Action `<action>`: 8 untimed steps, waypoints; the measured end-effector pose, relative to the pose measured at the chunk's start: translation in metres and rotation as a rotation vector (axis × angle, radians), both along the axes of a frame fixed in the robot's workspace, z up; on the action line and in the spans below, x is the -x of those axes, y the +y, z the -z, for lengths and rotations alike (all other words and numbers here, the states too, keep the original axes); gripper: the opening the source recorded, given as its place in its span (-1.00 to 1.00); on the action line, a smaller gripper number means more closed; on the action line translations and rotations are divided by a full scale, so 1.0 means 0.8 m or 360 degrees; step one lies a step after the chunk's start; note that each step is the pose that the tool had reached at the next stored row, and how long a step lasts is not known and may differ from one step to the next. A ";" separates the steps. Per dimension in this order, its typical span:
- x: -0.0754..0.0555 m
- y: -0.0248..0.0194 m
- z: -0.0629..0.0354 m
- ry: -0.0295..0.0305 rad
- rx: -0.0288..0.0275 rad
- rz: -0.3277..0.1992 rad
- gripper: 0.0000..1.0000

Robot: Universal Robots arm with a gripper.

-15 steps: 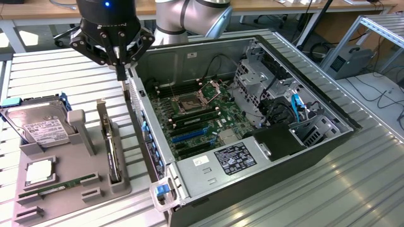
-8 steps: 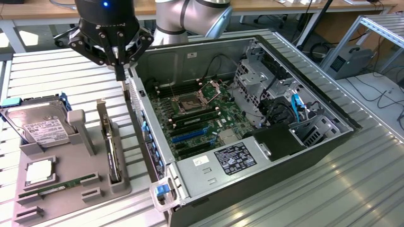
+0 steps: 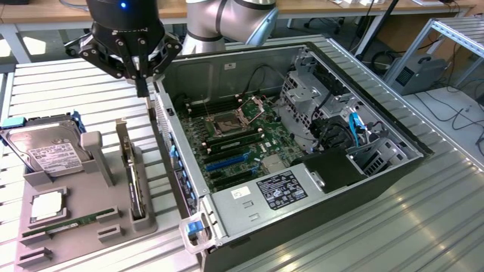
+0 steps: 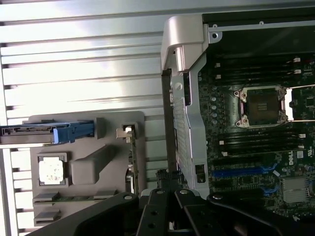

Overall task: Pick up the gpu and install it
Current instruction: 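Reach for the gpu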

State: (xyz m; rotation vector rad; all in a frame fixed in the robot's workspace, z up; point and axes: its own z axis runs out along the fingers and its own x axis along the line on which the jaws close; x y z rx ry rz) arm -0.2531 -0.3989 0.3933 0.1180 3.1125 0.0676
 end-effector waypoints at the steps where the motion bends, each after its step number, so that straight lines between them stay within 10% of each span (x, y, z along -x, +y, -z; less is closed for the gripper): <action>1: 0.000 0.0000 0.000 0.00000 0.00000 0.0000 -0.79; 8: 0.003 0.0000 0.000 -0.00001 -0.00001 0.0000 -0.79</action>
